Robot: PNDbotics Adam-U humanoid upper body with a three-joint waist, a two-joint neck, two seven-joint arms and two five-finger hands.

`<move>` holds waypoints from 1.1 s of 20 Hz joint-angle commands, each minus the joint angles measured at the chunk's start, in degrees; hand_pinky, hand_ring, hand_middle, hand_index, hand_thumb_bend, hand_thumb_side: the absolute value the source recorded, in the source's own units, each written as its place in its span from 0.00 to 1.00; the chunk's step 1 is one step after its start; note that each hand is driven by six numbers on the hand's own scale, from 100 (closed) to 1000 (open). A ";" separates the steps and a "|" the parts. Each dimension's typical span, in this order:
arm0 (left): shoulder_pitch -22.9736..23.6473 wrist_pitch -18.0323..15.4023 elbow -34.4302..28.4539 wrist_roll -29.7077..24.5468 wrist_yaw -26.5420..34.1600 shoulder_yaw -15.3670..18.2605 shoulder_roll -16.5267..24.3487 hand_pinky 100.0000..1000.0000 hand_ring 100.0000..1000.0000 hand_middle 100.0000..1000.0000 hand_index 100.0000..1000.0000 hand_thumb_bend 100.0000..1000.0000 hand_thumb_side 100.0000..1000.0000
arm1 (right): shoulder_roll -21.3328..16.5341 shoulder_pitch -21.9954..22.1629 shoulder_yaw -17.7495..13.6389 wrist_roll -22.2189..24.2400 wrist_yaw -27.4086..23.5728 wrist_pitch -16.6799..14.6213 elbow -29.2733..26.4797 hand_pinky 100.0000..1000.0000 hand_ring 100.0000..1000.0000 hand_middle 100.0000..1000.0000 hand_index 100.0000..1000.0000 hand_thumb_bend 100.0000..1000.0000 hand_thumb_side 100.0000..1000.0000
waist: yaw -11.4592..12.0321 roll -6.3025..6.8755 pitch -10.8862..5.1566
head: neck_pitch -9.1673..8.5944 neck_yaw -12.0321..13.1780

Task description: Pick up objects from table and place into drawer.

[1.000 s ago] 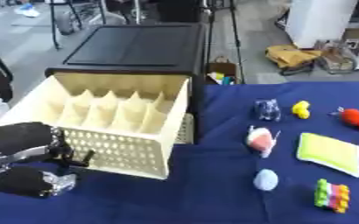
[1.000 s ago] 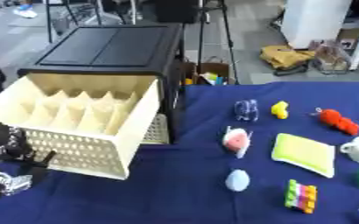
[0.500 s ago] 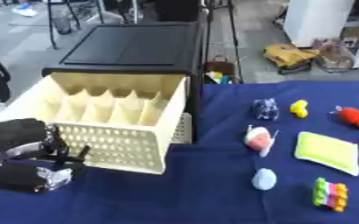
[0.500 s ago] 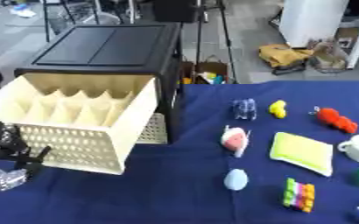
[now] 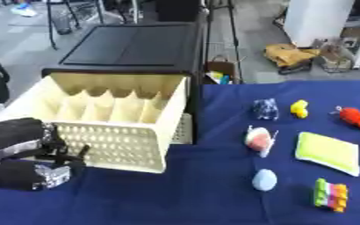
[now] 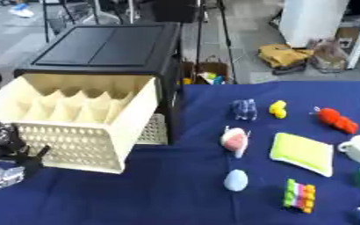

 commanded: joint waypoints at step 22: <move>-3.03 6.78 -0.38 -9.22 13.52 -4.82 8.00 0.12 0.38 0.39 0.93 1.00 1.00 | -1.00 -1.69 -0.02 -0.88 0.27 0.36 -0.84 0.53 0.61 0.57 0.63 0.00 1.00 | -1.56 0.61 -0.52 | -0.37 1.18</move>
